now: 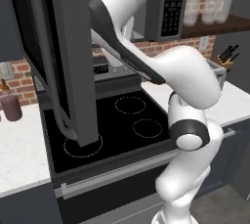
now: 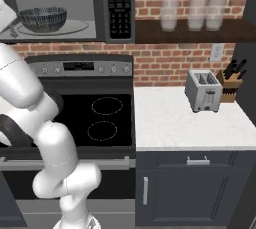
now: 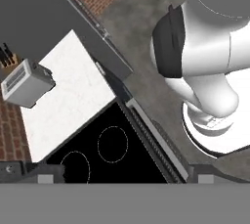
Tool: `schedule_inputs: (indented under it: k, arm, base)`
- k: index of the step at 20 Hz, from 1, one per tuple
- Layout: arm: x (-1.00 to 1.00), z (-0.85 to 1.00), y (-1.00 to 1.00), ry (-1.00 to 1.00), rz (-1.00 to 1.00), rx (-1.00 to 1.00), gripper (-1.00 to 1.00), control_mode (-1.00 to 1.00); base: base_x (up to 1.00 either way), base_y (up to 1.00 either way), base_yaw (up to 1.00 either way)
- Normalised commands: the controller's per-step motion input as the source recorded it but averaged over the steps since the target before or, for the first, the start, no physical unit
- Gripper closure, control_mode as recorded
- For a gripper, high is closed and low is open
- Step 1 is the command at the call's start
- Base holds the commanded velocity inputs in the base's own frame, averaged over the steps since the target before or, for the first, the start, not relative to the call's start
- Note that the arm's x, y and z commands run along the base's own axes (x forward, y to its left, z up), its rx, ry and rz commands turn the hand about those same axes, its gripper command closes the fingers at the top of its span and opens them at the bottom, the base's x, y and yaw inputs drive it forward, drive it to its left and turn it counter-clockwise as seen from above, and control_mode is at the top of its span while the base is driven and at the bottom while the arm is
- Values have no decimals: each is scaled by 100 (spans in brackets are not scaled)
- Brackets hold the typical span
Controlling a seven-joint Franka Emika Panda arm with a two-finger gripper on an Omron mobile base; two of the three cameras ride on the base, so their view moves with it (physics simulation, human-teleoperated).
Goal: Pick the bell pepper from the sink and place it in the bowl. Then pick the bowl and place it in the microwave. Then close the microwave door and press the start button.
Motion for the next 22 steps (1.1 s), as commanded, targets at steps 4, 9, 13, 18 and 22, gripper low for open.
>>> schedule_inputs:
  k: [4,9,13,18,22]
  arm:
    - [-100,-88,-100,-12,10,0,-100,-100]
    - [-100,-54,-100,-12,11,7,-100,-100]
    - [-100,-11,-100,-20,12,14,-100,-100]
    - [-100,0,-55,-31,19,10,-100,-100]
    - [-100,0,13,-46,29,-2,-100,-100]
  base:
    - [0,0,0]
    - [0,0,0]
    - [0,0,0]
    - [0,0,0]
    - [0,0,0]
